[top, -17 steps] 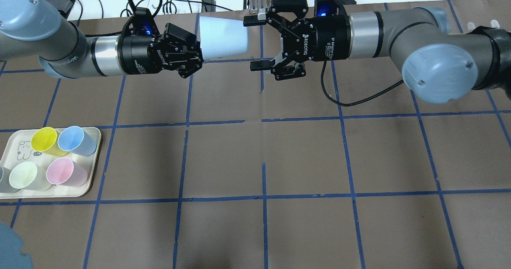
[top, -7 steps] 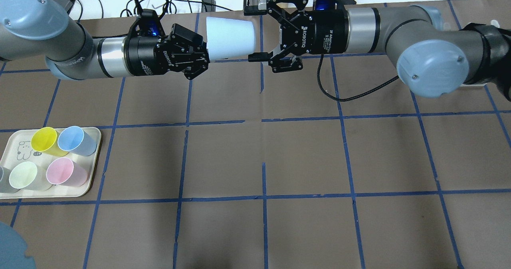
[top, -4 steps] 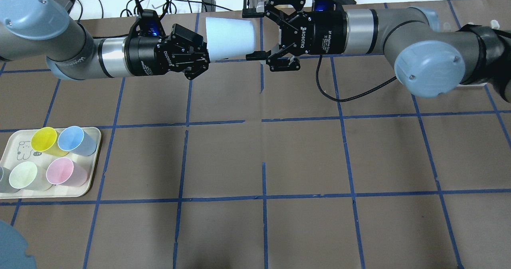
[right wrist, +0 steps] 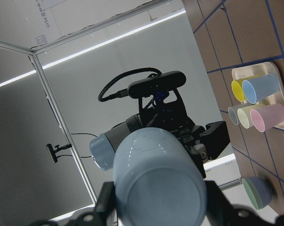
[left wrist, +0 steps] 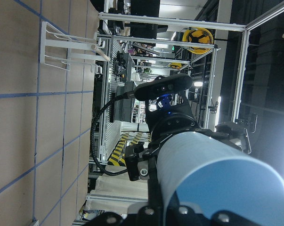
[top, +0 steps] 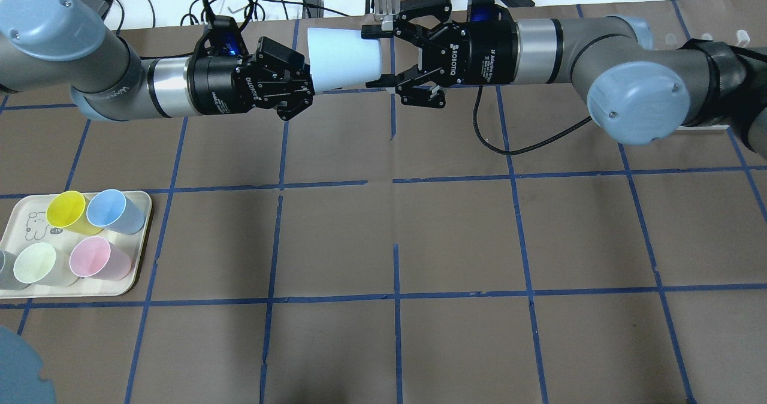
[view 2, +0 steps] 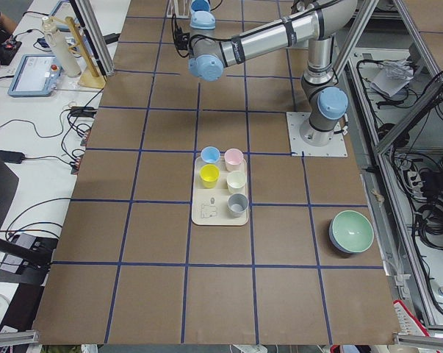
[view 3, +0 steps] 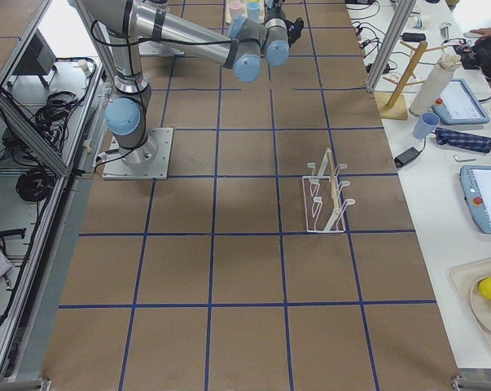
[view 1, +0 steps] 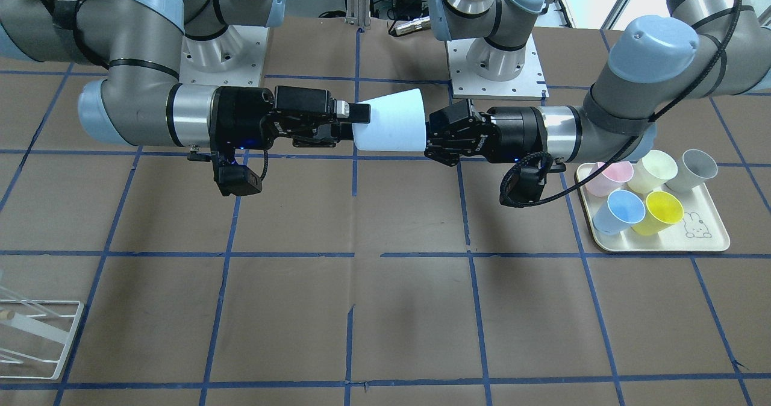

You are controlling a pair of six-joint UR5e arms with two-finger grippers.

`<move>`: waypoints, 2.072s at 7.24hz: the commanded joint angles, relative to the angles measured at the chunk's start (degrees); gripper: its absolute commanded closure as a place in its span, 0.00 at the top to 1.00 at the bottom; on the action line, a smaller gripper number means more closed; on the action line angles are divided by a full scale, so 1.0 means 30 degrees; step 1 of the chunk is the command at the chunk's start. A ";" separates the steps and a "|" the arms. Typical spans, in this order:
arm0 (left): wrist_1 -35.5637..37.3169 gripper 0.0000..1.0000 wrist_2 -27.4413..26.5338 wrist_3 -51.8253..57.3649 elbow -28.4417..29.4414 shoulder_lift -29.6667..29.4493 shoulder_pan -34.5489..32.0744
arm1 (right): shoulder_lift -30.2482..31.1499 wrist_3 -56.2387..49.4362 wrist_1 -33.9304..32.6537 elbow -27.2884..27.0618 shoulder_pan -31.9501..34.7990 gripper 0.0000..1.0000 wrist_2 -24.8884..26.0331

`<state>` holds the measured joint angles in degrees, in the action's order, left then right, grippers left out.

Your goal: Transfer IKEA cup to right arm and place on rack

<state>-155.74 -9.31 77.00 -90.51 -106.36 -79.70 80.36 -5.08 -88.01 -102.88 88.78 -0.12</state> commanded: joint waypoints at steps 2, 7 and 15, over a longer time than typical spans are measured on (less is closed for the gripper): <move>-0.0030 0.99 -0.0030 -0.0178 0.0024 0.0063 -0.0004 | 0.0049 0.0051 -0.0020 0.0015 -0.0090 0.00 0.0128; -0.2250 1.00 -0.0003 -0.0703 0.0579 0.0560 0.0377 | 0.0341 0.1135 0.0010 0.0952 -0.2080 0.00 0.0625; 0.7183 1.00 -1.0936 -1.0371 0.3772 0.1116 0.0349 | 0.2243 0.2484 -0.0049 0.3471 -0.5100 0.00 1.8268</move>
<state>-142.73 -33.95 56.64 -79.73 -103.94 -78.33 85.89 2.76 -88.02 -93.08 73.57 44.22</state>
